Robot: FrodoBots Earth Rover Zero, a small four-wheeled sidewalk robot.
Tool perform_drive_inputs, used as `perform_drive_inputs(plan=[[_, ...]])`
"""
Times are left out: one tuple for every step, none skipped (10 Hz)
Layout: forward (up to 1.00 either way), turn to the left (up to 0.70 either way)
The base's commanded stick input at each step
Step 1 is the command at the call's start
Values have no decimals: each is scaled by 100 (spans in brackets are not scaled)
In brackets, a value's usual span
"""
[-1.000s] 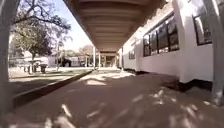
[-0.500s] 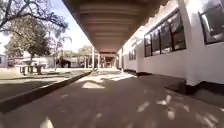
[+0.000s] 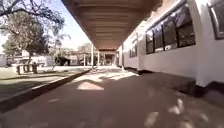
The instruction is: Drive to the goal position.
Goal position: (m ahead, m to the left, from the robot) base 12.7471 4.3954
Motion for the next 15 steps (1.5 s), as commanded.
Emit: perform_drive_inputs(plan=[[70,0],[70,0],[70,0],[70,0],[70,0],[70,0],[70,0],[70,0],[70,0],[70,0],[70,0],[70,0],[70,0],[70,0],[70,0]])
